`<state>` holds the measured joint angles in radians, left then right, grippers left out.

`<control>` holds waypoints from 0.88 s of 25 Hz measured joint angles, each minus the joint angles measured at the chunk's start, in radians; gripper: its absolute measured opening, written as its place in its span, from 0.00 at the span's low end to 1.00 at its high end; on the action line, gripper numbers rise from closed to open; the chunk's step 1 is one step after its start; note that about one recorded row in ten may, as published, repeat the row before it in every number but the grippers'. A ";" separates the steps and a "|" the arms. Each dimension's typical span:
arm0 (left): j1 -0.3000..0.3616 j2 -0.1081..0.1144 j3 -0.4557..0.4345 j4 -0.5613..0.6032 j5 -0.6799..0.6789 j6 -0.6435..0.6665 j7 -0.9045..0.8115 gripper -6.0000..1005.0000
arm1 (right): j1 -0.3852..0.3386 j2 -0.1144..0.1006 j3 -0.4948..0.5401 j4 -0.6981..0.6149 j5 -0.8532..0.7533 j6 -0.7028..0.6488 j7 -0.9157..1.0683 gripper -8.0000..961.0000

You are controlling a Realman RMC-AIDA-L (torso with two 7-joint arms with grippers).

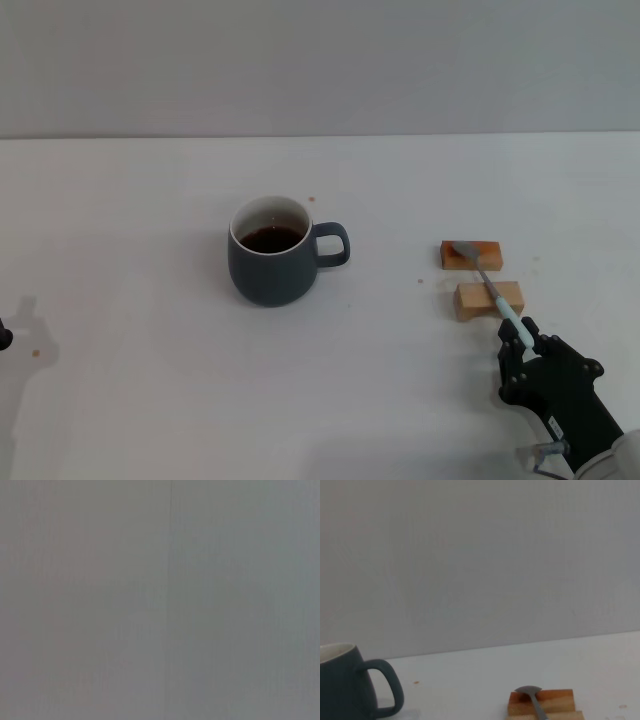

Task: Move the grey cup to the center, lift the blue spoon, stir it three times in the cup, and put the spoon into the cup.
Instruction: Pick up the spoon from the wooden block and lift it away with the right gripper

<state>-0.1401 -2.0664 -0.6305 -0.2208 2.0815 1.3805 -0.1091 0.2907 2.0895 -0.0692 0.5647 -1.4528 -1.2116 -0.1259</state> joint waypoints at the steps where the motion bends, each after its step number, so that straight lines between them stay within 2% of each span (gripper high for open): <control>1: 0.001 0.000 0.000 0.001 0.000 0.000 0.000 0.00 | 0.000 0.000 -0.003 0.002 -0.001 -0.005 -0.001 0.20; 7: 0.001 0.000 0.000 0.001 0.000 0.001 0.002 0.00 | -0.010 -0.004 -0.006 0.027 -0.005 -0.054 -0.022 0.18; 11: 0.001 0.000 0.000 0.001 0.000 0.001 0.002 0.00 | -0.015 -0.028 0.004 0.135 -0.007 -0.095 -0.122 0.18; 14: 0.002 0.000 0.000 0.001 0.000 0.004 0.002 0.00 | 0.007 -0.079 0.015 0.248 -0.007 -0.096 -0.160 0.18; 15: 0.002 -0.001 0.000 0.001 0.000 0.005 0.002 0.00 | 0.033 -0.116 0.016 0.314 -0.006 -0.092 -0.163 0.18; 16: 0.002 -0.001 0.000 0.001 0.000 0.005 0.002 0.00 | 0.033 -0.116 0.016 0.314 -0.006 -0.092 -0.163 0.18; 19: 0.003 -0.001 0.000 0.001 0.000 0.006 0.003 0.00 | 0.076 -0.169 0.031 0.403 0.001 -0.081 -0.196 0.18; 20: 0.004 -0.001 0.000 0.002 0.000 0.006 0.003 0.00 | 0.092 -0.201 0.073 0.484 0.004 -0.040 -0.276 0.18; 21: 0.004 -0.001 0.000 0.002 0.000 0.006 0.003 0.00 | 0.092 -0.201 0.073 0.484 0.004 -0.040 -0.276 0.18; 22: 0.004 -0.001 0.000 0.002 0.000 0.006 0.003 0.00 | 0.096 -0.218 0.104 0.532 0.004 -0.007 -0.325 0.18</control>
<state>-0.1364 -2.0677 -0.6305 -0.2193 2.0813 1.3865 -0.1063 0.3864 1.8718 0.0350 1.0970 -1.4486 -1.2190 -0.4506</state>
